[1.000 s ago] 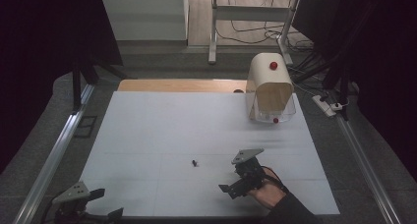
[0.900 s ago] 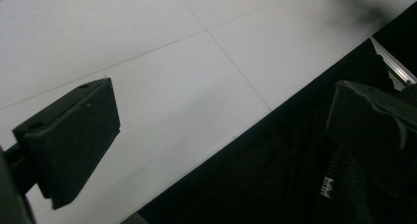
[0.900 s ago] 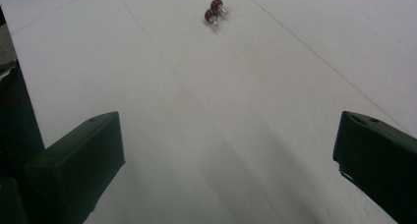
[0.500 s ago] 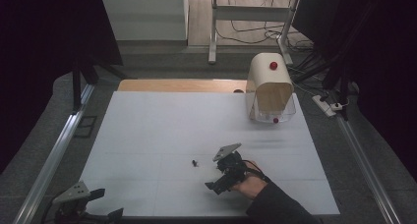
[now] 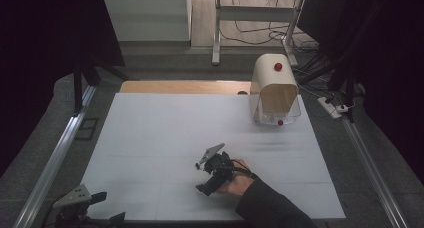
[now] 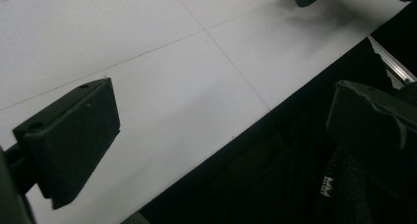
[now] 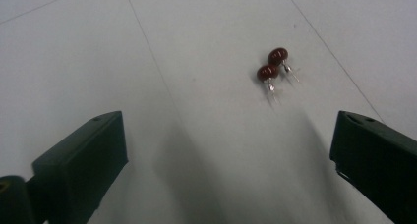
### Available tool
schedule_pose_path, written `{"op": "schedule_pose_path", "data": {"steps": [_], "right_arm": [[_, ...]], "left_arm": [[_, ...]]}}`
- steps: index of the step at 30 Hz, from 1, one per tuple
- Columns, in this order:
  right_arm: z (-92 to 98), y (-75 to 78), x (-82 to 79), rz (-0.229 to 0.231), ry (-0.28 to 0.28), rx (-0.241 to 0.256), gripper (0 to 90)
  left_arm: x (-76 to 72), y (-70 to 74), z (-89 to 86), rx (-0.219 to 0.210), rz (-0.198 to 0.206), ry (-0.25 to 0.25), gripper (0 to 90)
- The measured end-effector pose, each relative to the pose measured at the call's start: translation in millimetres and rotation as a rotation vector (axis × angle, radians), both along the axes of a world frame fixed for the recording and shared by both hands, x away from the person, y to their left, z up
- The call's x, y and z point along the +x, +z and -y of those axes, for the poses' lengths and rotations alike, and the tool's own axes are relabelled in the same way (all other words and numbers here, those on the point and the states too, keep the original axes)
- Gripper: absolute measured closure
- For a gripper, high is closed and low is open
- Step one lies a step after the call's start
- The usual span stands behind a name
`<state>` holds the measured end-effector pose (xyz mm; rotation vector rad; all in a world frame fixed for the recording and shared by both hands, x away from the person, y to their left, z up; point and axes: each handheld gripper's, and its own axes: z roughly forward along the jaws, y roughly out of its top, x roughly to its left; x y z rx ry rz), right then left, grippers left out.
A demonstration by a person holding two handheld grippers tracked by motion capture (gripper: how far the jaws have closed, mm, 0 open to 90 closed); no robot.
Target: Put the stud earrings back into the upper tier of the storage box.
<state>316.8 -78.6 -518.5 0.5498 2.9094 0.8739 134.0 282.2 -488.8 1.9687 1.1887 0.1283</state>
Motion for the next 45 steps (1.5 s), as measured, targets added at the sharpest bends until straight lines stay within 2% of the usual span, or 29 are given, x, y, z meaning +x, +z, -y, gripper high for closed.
{"op": "schedule_pose_path", "data": {"steps": [4,15,22,29,30,32,45], "right_arm": [[-6.4,-0.5,3.0,-0.007,0.014,0.014,9.4],[-21.5,-0.7,7.1,0.047,0.056,0.008,37.3],[-24.3,-1.5,10.1,0.072,0.04,-0.013,55.2],[-22.5,0.0,12.2,0.072,0.035,-0.023,78.5],[-22.0,-0.4,12.9,0.077,0.047,-0.021,78.7],[-22.4,0.0,12.5,0.063,0.032,-0.02,79.2],[-16.9,7.5,13.3,0.05,0.007,0.003,79.3]], "left_arm": [[0.1,0.0,0.1,0.0,0.0,0.0,0.0],[-0.2,0.0,-0.2,0.0,0.001,0.0,0.0],[-0.2,0.0,-0.2,-0.001,0.0,-0.001,0.0],[-0.2,0.0,-0.1,0.0,0.0,0.001,0.0],[-0.2,0.0,-0.1,0.0,0.0,0.0,0.0],[-0.3,0.0,-0.3,-0.001,0.0,0.0,0.0],[-0.4,0.0,-0.4,-0.002,0.0,0.001,0.0]]}}
